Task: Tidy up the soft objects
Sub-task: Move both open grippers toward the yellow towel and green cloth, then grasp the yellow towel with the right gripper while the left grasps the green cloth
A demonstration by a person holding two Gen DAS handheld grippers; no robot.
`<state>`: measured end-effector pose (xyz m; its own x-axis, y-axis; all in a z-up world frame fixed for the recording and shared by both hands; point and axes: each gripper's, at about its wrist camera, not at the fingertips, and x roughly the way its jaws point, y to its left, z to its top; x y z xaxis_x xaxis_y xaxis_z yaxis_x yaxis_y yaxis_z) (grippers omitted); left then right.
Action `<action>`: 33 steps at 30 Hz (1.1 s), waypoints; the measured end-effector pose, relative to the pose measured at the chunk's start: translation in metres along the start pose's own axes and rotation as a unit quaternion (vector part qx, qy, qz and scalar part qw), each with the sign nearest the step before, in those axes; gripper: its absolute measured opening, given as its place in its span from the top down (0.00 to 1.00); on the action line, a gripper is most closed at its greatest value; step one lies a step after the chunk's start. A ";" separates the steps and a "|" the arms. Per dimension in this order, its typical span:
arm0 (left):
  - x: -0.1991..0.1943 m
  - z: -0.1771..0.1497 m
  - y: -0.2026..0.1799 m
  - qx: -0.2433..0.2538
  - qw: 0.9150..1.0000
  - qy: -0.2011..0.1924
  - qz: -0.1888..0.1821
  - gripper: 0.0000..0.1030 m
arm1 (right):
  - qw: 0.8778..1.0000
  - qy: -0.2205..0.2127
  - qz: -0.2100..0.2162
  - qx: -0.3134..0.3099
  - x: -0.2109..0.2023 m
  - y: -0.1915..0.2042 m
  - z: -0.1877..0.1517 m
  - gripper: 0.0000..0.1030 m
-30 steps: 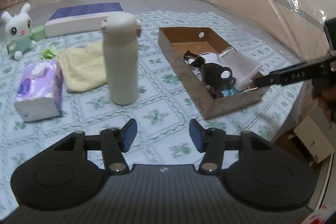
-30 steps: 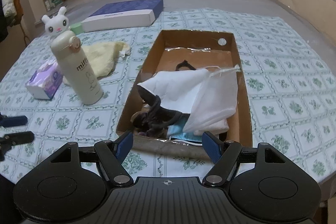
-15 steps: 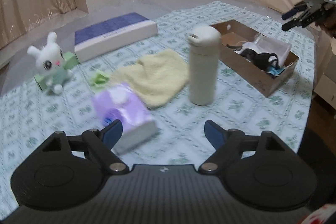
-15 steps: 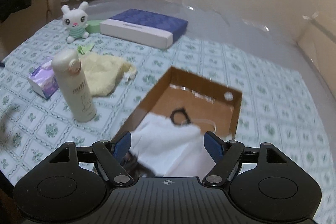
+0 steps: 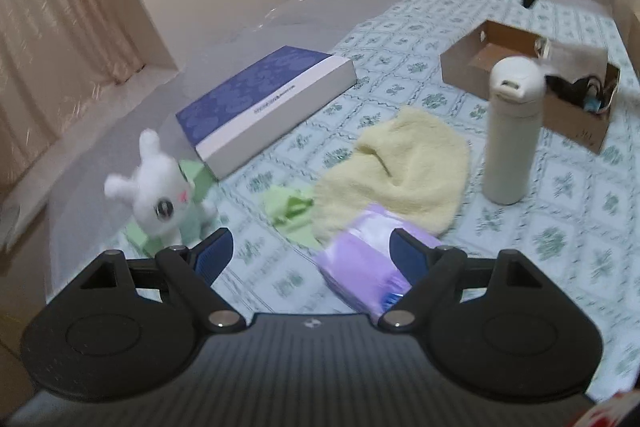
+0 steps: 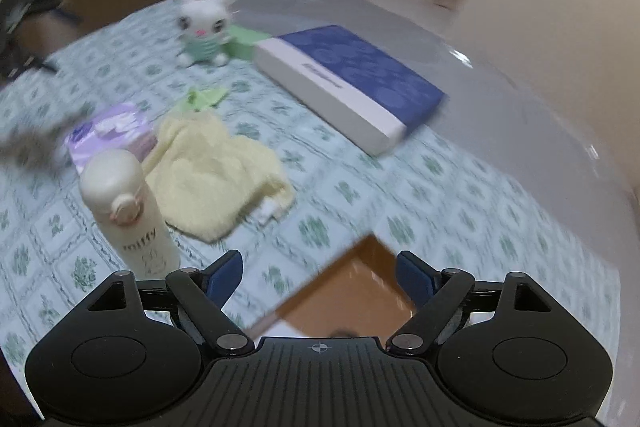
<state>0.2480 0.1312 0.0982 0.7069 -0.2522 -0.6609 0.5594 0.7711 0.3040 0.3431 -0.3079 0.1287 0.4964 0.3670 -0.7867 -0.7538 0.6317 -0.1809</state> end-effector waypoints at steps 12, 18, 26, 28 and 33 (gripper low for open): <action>0.098 0.016 0.030 0.151 0.988 0.027 -0.035 0.19 | 0.987 0.038 0.086 -0.129 0.130 0.006 0.077 0.16; 0.142 0.021 0.043 0.163 0.985 0.030 -0.055 0.19 | 0.977 0.059 0.134 -0.154 0.188 0.018 0.086 0.16; 0.182 0.022 0.053 0.174 0.981 0.034 -0.079 0.19 | 0.963 0.093 0.186 -0.172 0.245 0.023 0.097 0.14; 0.190 0.023 0.056 0.174 0.981 0.033 -0.084 0.19 | 0.959 0.100 0.195 -0.177 0.258 0.026 0.101 0.14; 0.206 0.023 0.060 0.174 0.980 0.030 -0.090 0.19 | 0.948 0.118 0.215 -0.204 0.283 0.046 0.101 0.14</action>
<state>0.4376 0.1123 -0.0041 0.5623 -0.3231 -0.7612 0.7939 0.4684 0.3877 0.4919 -0.1064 -0.0425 0.0321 0.3376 -0.9408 -0.9923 0.1238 0.0106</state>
